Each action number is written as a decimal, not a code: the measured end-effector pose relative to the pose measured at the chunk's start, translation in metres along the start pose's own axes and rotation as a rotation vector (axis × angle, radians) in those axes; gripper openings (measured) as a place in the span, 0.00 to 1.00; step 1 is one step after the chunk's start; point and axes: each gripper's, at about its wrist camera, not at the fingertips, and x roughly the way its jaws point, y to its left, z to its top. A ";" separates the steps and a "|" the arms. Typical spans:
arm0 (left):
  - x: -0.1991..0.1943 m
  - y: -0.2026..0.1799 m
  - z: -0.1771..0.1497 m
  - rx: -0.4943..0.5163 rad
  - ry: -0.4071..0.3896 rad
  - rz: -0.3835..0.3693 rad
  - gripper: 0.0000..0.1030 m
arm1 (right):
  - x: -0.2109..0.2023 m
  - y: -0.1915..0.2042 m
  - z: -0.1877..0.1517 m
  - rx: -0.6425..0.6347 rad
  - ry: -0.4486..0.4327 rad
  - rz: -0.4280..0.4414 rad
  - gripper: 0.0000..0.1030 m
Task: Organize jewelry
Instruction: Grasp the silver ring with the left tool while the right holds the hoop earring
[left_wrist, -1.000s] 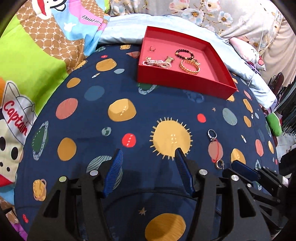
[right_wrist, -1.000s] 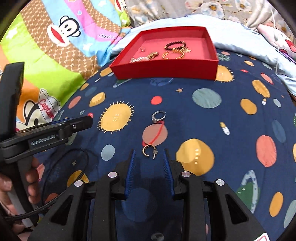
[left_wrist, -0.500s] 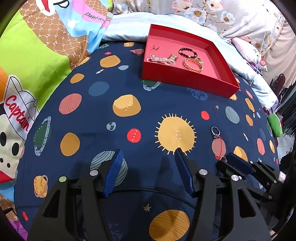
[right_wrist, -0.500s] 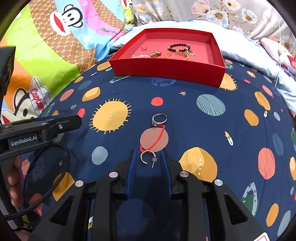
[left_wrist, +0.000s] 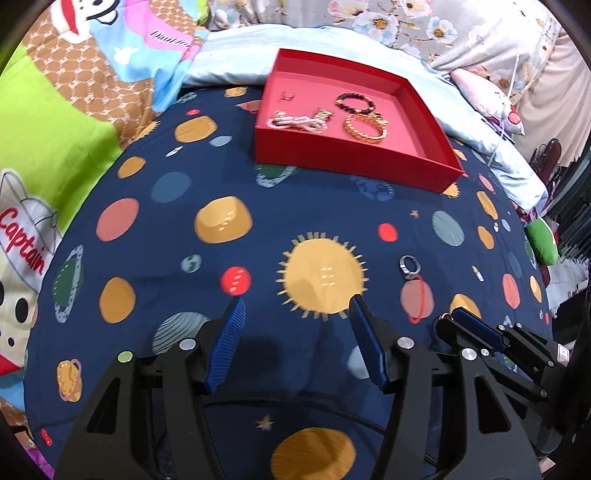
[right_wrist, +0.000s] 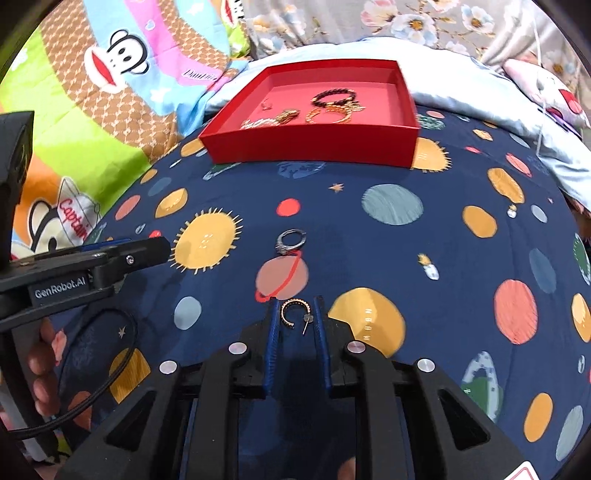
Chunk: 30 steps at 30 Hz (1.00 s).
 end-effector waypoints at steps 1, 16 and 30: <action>0.001 -0.003 0.001 0.006 -0.001 -0.004 0.55 | -0.002 -0.002 0.001 0.007 -0.003 -0.004 0.17; 0.036 -0.077 0.013 0.148 0.050 -0.090 0.54 | -0.026 -0.047 -0.002 0.136 -0.009 -0.037 0.17; 0.056 -0.094 0.017 0.221 0.035 -0.026 0.19 | -0.031 -0.061 -0.002 0.170 -0.019 -0.036 0.17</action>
